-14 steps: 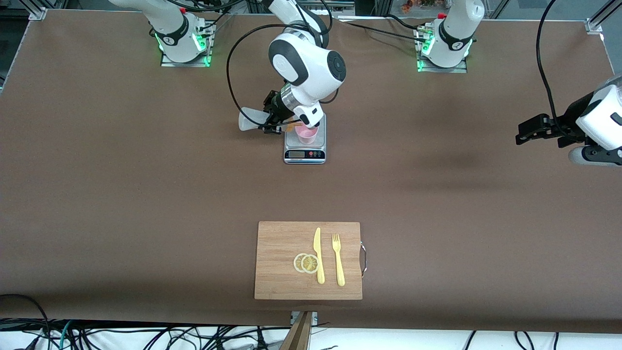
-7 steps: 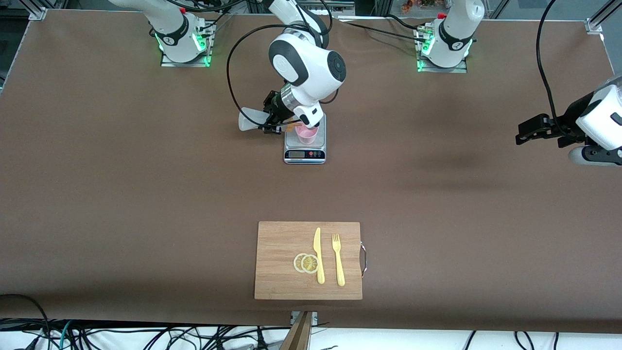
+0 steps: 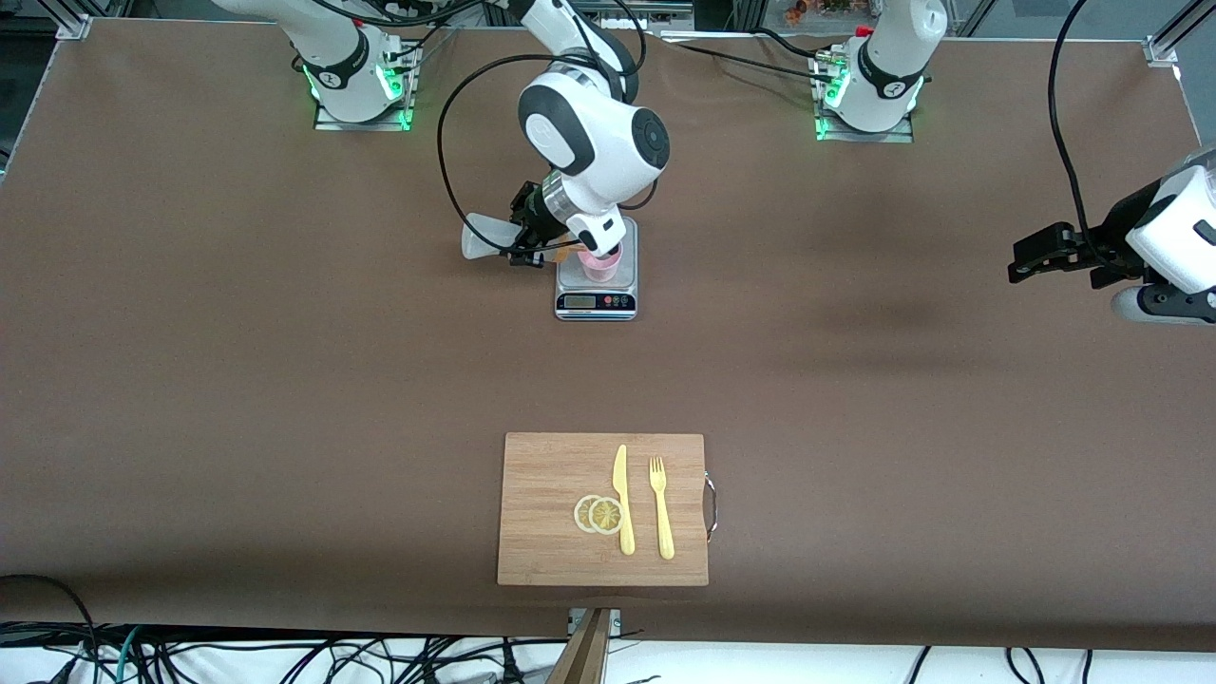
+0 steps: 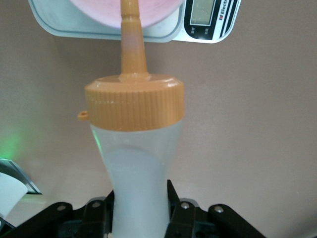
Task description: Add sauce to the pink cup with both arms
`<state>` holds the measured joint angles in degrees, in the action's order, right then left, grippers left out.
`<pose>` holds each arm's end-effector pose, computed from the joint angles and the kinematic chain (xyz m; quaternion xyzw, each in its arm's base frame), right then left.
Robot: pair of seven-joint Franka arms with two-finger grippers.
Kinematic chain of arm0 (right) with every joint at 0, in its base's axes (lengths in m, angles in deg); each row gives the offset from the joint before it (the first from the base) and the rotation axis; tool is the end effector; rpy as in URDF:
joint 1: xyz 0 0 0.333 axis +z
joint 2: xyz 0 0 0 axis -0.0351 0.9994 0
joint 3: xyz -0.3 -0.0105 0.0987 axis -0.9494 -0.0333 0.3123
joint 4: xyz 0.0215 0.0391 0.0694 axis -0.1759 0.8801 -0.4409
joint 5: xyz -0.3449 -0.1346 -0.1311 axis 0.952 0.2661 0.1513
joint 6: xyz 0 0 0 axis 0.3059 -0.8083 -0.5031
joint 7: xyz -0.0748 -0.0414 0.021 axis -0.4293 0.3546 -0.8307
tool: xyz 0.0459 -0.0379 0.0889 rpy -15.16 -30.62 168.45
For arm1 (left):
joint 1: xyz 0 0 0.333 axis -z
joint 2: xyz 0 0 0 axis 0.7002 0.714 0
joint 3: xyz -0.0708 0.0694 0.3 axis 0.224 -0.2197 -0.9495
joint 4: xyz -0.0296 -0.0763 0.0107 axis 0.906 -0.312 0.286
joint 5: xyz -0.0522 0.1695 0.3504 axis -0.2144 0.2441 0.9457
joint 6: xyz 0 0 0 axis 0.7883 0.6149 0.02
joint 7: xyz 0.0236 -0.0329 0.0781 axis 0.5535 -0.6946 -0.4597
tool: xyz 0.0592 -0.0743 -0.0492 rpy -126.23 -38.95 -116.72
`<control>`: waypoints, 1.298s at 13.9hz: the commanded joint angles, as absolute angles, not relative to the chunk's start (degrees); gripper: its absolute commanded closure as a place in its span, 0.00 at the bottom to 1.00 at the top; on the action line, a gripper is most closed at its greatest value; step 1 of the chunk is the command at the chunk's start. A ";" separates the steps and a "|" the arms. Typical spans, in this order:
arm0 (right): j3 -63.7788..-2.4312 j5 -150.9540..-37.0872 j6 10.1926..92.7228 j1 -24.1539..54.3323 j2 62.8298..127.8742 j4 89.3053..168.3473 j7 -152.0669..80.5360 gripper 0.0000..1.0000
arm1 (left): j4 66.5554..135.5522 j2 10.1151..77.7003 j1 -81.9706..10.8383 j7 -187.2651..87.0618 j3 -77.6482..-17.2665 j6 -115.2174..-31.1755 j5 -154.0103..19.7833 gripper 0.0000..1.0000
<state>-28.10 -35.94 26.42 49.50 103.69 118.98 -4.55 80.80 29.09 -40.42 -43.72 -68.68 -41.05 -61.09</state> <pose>0.4280 0.4698 0.3014 0.6519 0.6901 -0.2332 0.2108 0.6017 -0.0199 0.5954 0.9987 -0.0098 -0.0466 0.0205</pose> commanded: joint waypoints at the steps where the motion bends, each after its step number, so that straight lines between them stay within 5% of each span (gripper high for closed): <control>1: -28.01 -37.84 27.24 48.88 103.35 118.66 -4.23 0.93 | 79.83 29.36 -40.05 -42.95 -68.95 -40.41 -60.58 0.00; 4: -28.01 -39.51 28.91 48.35 103.35 118.75 -4.15 0.74 | 79.83 29.36 -40.05 -42.95 -68.95 -40.50 -60.58 0.00; 18: -28.10 -51.97 35.84 41.23 97.73 124.19 5.69 0.74 | 79.83 29.36 -40.13 -42.77 -68.95 -40.41 -60.58 0.00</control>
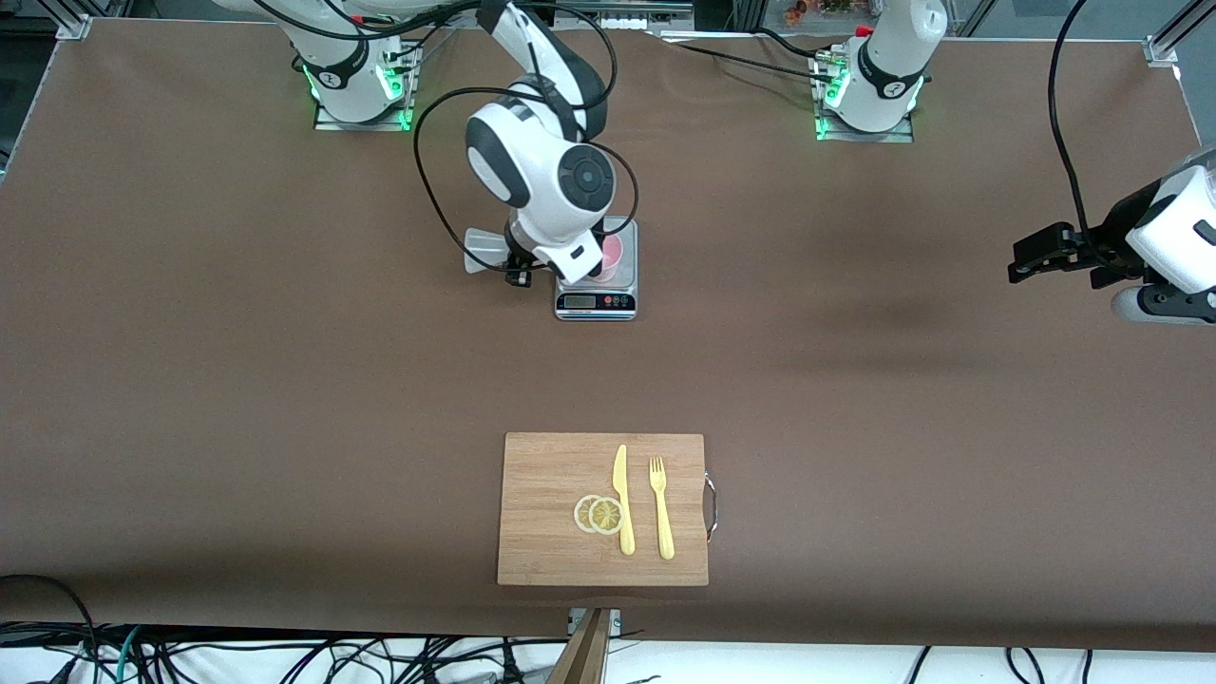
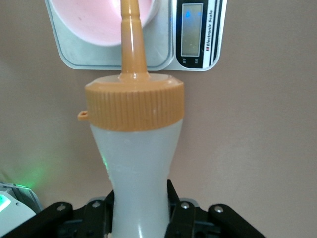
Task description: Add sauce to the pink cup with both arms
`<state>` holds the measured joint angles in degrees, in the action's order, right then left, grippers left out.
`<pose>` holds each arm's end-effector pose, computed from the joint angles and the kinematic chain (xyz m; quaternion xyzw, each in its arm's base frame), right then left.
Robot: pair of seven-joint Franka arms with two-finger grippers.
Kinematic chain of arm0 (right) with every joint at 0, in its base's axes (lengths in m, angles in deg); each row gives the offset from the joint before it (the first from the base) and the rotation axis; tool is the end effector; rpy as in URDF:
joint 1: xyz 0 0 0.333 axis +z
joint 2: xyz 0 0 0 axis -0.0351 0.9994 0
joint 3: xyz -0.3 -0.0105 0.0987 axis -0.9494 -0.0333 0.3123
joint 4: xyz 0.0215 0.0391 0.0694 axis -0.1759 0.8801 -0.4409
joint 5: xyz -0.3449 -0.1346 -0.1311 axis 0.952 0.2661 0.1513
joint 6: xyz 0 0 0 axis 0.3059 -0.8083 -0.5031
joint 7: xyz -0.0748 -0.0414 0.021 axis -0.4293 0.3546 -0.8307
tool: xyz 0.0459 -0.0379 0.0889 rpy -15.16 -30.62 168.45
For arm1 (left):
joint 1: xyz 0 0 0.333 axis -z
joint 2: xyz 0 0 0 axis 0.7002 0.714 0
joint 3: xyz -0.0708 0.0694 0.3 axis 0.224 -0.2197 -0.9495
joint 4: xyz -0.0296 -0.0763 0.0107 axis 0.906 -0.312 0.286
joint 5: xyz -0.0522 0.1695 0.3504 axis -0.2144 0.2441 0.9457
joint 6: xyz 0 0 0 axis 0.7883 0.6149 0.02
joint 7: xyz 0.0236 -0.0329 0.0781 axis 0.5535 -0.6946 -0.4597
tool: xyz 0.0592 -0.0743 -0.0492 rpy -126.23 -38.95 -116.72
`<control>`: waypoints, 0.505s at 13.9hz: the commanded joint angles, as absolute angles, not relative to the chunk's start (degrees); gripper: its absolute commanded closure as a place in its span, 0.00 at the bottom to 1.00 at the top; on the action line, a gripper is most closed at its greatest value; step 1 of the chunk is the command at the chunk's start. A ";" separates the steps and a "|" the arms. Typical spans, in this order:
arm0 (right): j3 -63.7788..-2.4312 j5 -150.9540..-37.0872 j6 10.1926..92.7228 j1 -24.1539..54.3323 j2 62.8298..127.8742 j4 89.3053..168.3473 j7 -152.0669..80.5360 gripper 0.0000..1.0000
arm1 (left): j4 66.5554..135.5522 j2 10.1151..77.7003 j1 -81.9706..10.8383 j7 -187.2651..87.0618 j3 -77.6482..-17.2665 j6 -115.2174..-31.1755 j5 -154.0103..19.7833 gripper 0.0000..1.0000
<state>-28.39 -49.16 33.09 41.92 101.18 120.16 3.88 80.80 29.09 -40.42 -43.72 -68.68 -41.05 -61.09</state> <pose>0.4768 0.4311 0.3191 0.6893 0.6945 -0.1954 0.0664 0.6017 -0.0199 0.5954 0.9987 -0.0098 -0.0466 0.0205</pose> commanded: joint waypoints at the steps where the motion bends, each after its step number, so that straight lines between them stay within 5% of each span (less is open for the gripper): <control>1: -28.10 -52.77 37.86 41.15 97.38 125.42 6.13 0.74 | 79.83 29.36 -40.13 -42.77 -68.95 -40.41 -60.58 0.00; 7: -28.27 -58.91 40.16 38.34 94.66 126.66 12.01 0.74 | 79.83 29.36 -40.13 -42.77 -68.95 -40.50 -60.58 0.00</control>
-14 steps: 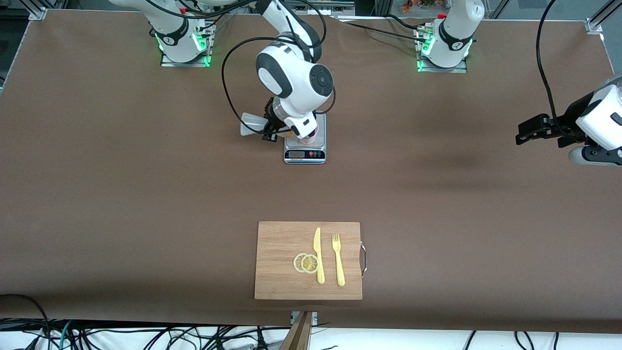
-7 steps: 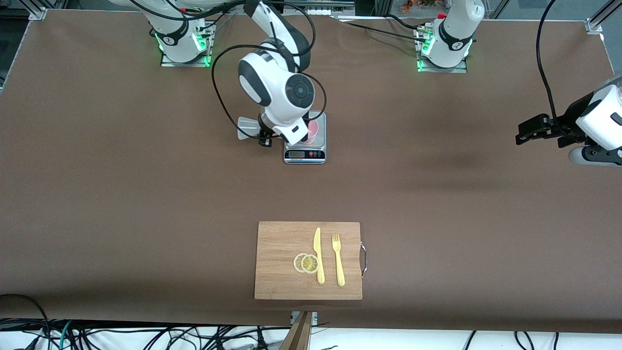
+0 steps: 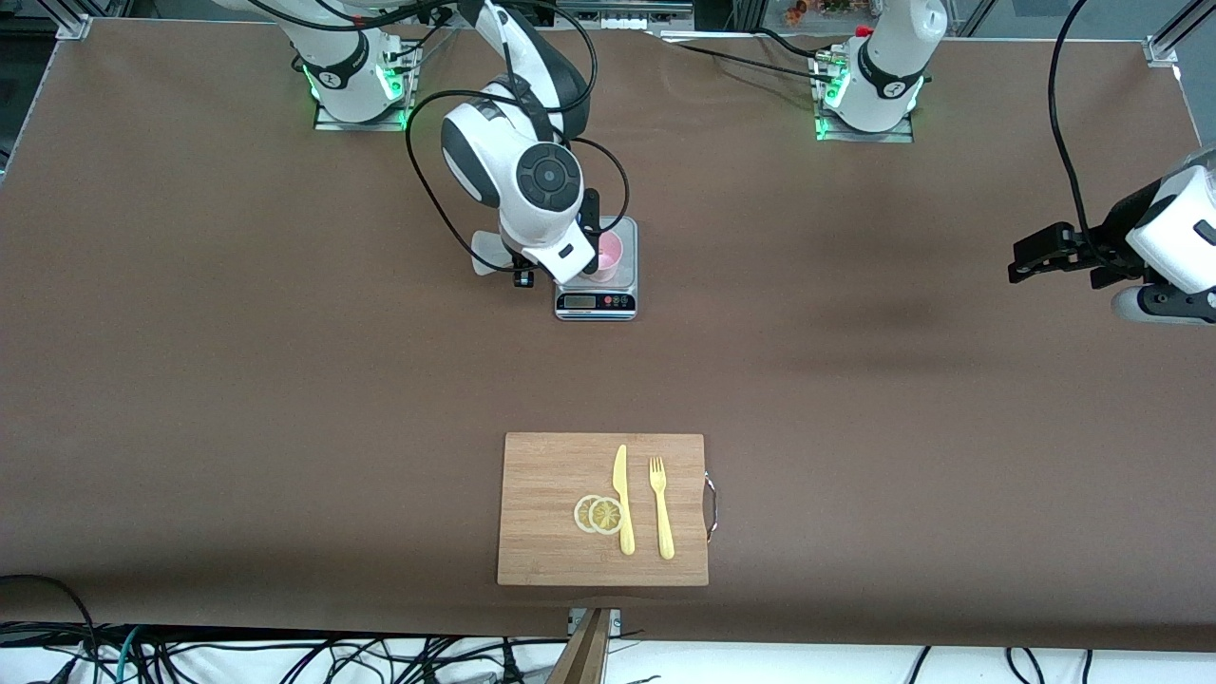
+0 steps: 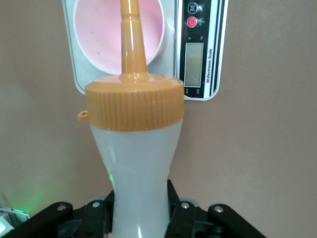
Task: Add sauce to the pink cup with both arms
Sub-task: 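Carry the squeeze bottle back and set it on the table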
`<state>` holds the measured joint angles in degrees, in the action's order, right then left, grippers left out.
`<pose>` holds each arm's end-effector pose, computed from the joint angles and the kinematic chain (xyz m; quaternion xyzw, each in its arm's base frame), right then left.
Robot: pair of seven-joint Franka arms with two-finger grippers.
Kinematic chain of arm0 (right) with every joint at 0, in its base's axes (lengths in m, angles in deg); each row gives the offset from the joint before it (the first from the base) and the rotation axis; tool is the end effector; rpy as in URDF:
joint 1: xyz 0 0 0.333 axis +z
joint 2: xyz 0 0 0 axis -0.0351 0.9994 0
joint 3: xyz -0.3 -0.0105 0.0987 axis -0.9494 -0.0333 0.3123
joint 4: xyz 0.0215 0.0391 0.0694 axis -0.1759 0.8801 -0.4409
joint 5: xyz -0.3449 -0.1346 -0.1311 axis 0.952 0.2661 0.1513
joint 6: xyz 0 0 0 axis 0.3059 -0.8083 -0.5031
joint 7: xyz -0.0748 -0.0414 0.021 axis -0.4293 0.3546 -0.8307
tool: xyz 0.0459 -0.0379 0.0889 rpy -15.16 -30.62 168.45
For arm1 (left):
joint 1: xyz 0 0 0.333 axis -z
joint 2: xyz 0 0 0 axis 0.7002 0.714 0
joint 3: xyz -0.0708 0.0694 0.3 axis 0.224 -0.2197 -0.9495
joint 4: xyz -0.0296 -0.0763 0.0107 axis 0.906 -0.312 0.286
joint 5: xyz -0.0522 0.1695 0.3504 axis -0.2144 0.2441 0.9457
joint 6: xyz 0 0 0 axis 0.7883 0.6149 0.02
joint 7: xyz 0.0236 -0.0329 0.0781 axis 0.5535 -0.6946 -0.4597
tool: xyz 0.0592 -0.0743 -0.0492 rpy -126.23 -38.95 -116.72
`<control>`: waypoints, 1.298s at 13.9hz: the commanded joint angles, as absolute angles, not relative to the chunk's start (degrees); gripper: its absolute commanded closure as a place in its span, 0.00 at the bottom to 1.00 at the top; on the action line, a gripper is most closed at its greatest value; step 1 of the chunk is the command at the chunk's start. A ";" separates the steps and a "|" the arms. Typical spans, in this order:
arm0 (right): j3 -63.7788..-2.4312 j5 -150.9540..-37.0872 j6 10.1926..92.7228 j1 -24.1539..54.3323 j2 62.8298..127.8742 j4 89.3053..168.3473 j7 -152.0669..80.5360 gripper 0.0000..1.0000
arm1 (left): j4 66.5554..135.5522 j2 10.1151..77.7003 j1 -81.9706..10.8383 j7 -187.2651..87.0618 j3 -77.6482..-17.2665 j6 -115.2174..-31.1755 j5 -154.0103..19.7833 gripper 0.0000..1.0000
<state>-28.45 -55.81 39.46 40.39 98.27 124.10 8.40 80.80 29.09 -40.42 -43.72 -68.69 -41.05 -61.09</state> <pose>0.4791 0.4243 0.3271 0.6911 0.7071 -0.1496 0.0037 0.6017 -0.0198 0.5954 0.9987 -0.0097 -0.0466 0.0205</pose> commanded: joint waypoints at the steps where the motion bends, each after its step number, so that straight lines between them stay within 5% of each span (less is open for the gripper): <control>1: -28.27 -60.24 40.16 36.85 94.56 126.57 14.20 0.74 | 79.83 29.36 -40.13 -42.77 -68.95 -40.41 -60.58 0.00; 12: -28.62 -83.26 39.29 18.57 94.91 126.66 48.55 0.74 | 79.83 29.36 -40.13 -42.77 -68.95 -40.41 -60.58 0.00; 18: -28.62 -95.12 31.39 6.27 99.03 127.27 72.36 0.74 | 79.83 29.36 -40.13 -42.77 -68.95 -40.41 -60.58 0.00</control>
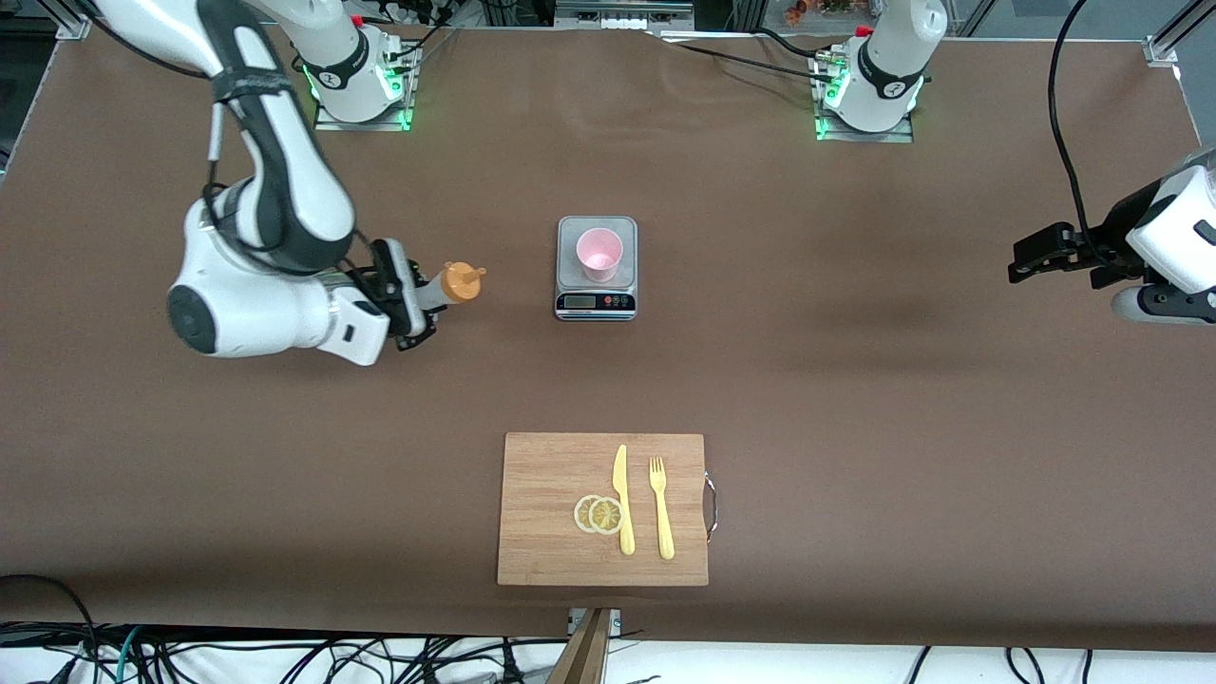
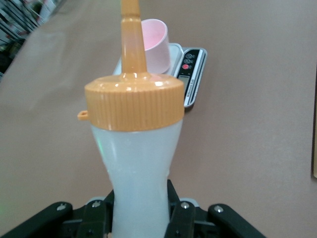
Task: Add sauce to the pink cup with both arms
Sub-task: 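Carry the squeeze bottle back and set it on the table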
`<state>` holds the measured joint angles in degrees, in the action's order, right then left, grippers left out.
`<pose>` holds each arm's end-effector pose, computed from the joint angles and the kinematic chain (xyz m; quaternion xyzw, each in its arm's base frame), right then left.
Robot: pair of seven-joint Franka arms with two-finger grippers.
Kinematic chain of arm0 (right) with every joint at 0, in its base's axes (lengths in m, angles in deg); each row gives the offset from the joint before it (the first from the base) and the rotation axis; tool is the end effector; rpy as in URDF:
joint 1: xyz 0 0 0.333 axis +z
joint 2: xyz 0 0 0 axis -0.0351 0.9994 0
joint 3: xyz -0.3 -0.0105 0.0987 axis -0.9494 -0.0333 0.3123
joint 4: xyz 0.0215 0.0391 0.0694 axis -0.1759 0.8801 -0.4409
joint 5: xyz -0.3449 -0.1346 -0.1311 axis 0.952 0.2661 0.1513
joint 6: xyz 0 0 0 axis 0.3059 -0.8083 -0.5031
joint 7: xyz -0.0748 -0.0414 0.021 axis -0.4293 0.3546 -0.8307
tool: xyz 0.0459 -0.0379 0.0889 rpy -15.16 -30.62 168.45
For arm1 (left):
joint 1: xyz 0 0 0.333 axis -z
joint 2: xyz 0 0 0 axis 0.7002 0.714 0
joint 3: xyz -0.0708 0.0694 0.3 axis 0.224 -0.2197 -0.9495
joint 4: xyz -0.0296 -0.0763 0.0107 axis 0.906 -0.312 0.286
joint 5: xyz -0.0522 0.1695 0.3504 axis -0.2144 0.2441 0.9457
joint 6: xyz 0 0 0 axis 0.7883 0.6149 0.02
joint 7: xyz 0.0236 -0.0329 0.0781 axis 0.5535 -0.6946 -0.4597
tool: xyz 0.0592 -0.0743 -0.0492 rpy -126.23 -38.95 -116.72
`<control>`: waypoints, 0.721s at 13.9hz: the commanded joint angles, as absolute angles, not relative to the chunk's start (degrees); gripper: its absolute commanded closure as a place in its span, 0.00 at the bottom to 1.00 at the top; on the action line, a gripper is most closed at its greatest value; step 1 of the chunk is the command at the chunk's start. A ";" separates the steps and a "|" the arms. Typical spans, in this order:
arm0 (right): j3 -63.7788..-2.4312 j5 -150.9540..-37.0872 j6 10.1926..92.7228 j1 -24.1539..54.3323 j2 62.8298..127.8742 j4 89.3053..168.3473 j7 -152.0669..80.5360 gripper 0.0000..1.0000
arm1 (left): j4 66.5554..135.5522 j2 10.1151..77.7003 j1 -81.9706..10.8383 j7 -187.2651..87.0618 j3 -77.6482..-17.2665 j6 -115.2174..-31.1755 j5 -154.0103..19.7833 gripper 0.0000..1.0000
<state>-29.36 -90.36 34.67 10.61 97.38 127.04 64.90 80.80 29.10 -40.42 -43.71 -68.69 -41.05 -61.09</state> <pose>0.6026 0.1698 0.3240 -0.5788 -0.7463 -0.0581 0.3234 0.6017 -0.0199 0.5953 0.9987 -0.0098 -0.0467 0.0205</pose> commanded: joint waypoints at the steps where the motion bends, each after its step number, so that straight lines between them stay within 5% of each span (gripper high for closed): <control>1: -28.62 -97.06 30.16 3.99 100.70 127.27 76.67 0.74 | 79.74 29.45 -40.13 -42.77 -68.95 -40.41 -60.58 0.00; 10: -28.53 -107.35 20.84 -8.33 114.86 125.70 101.66 0.75 | 79.65 29.62 -40.13 -42.77 -68.95 -40.41 -60.58 0.00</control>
<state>-29.40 -104.66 24.20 -5.88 112.25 127.54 98.20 80.79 29.19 -40.42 -43.72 -68.69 -41.05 -61.09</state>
